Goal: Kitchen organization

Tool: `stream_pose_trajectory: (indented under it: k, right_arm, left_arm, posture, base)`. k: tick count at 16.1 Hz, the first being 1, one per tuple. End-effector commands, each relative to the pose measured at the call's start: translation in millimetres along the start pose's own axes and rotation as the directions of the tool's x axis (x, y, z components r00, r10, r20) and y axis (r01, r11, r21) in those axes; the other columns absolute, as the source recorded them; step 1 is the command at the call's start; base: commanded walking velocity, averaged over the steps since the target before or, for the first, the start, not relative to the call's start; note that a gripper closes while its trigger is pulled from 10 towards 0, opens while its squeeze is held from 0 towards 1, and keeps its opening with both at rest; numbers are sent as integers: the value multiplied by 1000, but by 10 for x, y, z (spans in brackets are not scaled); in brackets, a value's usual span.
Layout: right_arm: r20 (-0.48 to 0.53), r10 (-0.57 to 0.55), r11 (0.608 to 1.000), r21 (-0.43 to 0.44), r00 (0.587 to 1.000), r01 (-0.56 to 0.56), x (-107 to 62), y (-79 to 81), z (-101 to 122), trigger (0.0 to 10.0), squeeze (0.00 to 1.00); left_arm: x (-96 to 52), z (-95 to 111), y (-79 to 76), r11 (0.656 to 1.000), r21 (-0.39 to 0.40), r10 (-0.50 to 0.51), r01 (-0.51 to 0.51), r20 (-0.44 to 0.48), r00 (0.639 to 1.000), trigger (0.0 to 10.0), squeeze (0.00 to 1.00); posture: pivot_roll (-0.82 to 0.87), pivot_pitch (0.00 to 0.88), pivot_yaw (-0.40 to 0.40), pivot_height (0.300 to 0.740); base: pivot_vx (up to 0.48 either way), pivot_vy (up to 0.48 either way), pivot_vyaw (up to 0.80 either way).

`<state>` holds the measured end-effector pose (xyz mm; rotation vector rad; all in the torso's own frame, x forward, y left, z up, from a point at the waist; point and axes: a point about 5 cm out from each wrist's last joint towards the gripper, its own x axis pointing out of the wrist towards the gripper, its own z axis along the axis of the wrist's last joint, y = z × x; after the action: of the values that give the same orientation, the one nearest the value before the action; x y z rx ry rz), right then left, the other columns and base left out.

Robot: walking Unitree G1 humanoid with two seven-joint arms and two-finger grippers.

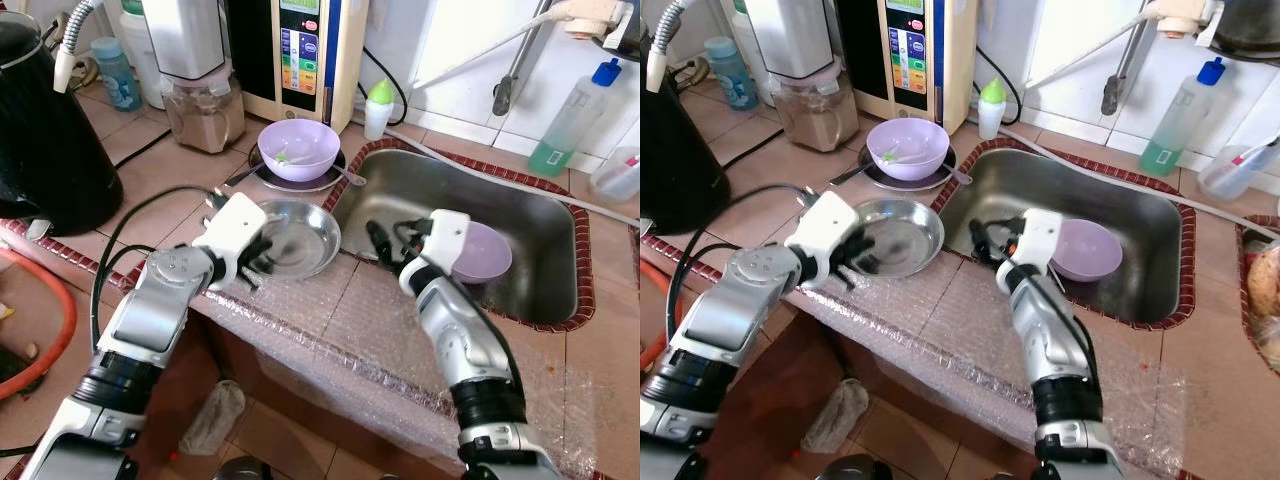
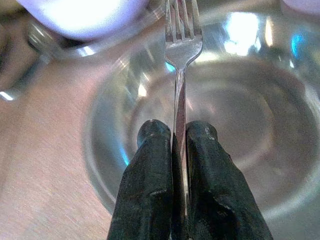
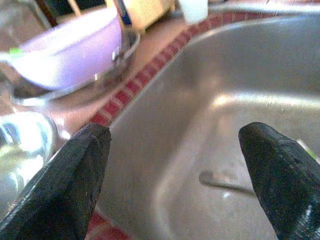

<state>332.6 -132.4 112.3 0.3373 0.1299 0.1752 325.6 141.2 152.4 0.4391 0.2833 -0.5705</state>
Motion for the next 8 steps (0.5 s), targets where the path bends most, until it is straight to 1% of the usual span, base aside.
stream_pose_trajectory:
  k: [1,2,3,4,5,7,8]
  right_arm:
    - [53,13,1000,13,999,-14,18,11,133,10000,0]
    - [80,36,998,50,996,-40,30,34,208,10000,0]
    - [89,47,996,68,995,-53,35,45,236,10000,0]
    - [110,91,988,118,990,-104,45,101,304,10000,0]
    - [126,124,978,152,984,-143,47,151,351,10000,0]
    - [151,194,938,260,969,-228,46,262,431,10000,0]
    - [149,220,921,295,964,-256,46,299,444,10000,0]
  left_arm:
    - [-2,65,54,1000,7,28,-29,30,999,0,0]
    - [6,86,38,999,3,35,-35,57,998,0,0]
    - [10,98,28,999,4,36,-36,69,997,0,0]
    - [24,140,-5,999,13,35,-36,103,994,0,0]
    - [36,160,-46,999,30,17,-20,115,993,0,0]
    - [62,185,-132,999,40,-23,18,132,991,0,0]
    - [73,192,-155,999,47,-33,27,135,990,0,0]
  posture:
    - [86,2,6,740]
    - [85,0,6,740]
    - [84,0,6,740]
    - [84,0,5,740]
    - [81,0,7,740]
    - [79,0,6,740]
    - [77,0,7,740]
  base:
    - [0,0,0]
    - [0,0,0]
    - [0,0,0]
    - [0,0,0]
    - [0,0,0]
    - [0,0,0]
    - [0,0,0]
